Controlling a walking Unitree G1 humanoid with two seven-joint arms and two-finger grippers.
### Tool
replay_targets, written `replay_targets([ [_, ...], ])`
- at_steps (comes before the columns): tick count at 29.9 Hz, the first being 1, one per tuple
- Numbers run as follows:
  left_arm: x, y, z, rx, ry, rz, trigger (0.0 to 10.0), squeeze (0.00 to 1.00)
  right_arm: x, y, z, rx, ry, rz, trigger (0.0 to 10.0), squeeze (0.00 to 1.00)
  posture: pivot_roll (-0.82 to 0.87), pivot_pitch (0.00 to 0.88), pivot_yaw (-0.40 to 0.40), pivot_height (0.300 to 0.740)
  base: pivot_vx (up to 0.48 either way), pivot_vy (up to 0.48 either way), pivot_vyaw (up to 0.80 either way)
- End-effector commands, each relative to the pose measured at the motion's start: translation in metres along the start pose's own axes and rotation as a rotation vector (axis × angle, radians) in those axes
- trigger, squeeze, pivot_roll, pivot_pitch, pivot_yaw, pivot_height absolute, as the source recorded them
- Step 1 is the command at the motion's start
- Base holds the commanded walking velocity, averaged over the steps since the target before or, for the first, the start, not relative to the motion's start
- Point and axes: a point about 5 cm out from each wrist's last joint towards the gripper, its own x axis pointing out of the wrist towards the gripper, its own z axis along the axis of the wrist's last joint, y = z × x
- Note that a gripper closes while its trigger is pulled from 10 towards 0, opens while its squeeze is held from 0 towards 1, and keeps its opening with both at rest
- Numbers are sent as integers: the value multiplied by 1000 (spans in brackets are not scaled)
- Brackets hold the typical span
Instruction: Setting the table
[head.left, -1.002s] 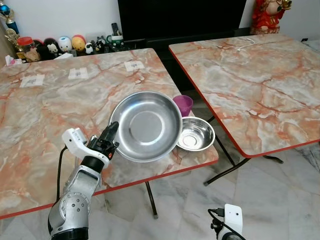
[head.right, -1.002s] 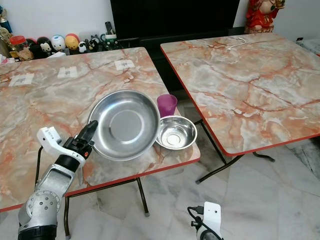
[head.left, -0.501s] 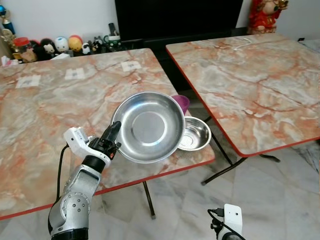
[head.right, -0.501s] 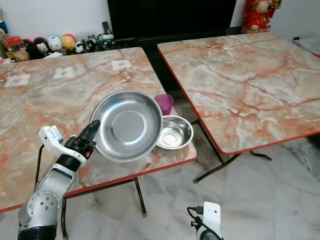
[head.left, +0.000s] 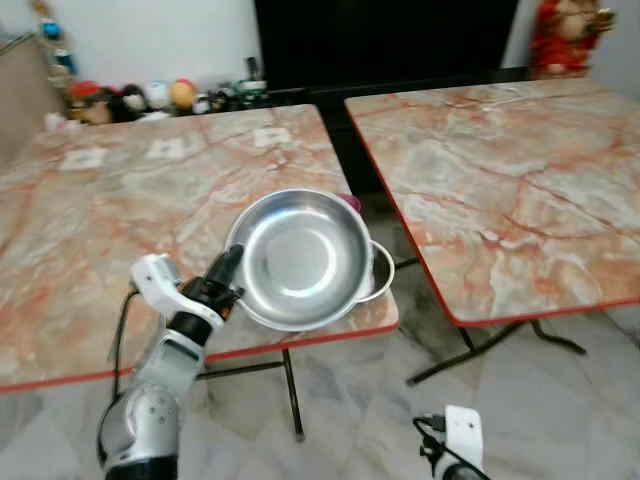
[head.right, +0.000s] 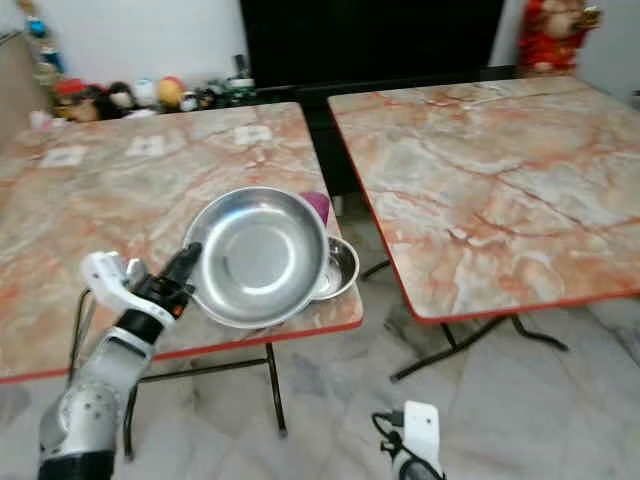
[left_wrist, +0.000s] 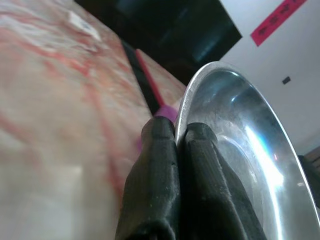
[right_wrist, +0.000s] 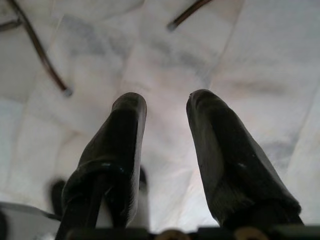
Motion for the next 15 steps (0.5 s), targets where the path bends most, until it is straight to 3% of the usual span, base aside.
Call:
replay_targets([
  [1,3,-3,4,13,-15,-15,10000,0,0,3,1,5,1,4,10000,0,-33,0,-2,740,0,-454,0],
  [15,5,-1,8,29,-33,8,10000,0,1,7,2,-1,1,18,10000,0,-17,0,-6,740,0,-453,0],
])
